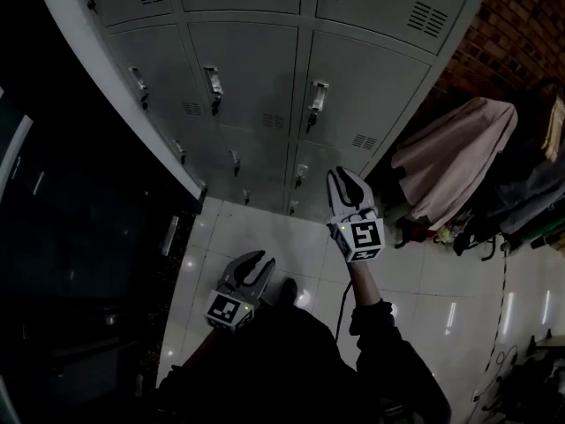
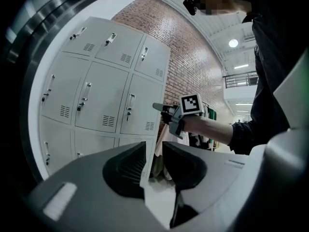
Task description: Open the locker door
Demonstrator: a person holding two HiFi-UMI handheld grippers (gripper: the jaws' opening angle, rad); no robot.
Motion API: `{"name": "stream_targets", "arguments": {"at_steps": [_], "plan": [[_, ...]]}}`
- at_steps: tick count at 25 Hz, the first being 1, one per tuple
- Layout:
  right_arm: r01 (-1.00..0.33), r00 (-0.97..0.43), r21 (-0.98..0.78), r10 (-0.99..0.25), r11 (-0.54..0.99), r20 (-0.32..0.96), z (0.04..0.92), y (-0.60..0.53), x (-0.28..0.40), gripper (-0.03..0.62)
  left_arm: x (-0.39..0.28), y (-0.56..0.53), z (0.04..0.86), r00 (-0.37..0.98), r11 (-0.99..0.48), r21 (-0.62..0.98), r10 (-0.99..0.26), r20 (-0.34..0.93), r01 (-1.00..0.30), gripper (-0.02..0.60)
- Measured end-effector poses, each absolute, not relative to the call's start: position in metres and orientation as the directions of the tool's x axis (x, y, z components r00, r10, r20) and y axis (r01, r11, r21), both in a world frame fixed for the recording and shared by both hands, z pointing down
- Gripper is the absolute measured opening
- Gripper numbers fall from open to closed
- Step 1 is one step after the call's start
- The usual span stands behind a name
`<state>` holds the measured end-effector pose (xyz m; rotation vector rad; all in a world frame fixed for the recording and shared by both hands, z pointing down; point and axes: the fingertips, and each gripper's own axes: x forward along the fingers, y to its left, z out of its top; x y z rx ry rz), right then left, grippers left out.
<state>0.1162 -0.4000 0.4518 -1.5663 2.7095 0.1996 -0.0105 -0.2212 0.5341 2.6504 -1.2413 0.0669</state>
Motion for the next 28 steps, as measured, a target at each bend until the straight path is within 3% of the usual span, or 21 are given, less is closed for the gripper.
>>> {"name": "stream_targets", "arguments": {"at_steps": [8,15,16,18,21,23,28], "plan": [[-0.843,-0.527,0.15,-0.849,0.517,-0.038,0.447,-0.522,0.078,0.055,-0.022,-0.288,0.535,0.612,-0.586,0.19,-0.78,0.13,-0.788,0.124],[-0.898,-0.427,0.129,-0.904,0.421,-0.025,0.445,-0.595,0.061,0.057,-0.044,-0.35,0.516,0.618,-0.602,0.151,-0.781,0.09,-0.784,0.124],[-0.909,-0.403,0.133,-0.915,0.395,-0.035,0.444,-0.598,0.064,0.013,-0.046,-0.357,0.514,0.616,-0.601,0.149,-0.783,0.087,-0.785,0.124],[-0.92,-0.379,0.133,-0.924,0.369,-0.059,0.443,-0.599,0.066,0.002,-0.05,-0.365,0.513,0.615,-0.6,0.15,-0.784,0.086,-0.786,0.124],[-0.925,-0.366,0.135,-0.928,0.355,-0.069,0.443,-0.598,0.061,0.022,-0.049,-0.367,0.517,0.619,-0.604,0.151,-0.78,0.092,-0.783,0.124],[-0.926,-0.363,0.138,-0.929,0.351,-0.069,0.445,-0.596,0.059,0.083,-0.046,-0.364,0.52,0.623,-0.606,0.154,-0.776,0.1,-0.78,0.124],[-0.933,-0.35,0.12,-0.932,0.338,-0.096,0.442,-0.597,0.067,0.071,-0.044,-0.351,0.521,0.604,-0.587,0.157,-0.79,0.105,-0.795,0.124]]}}
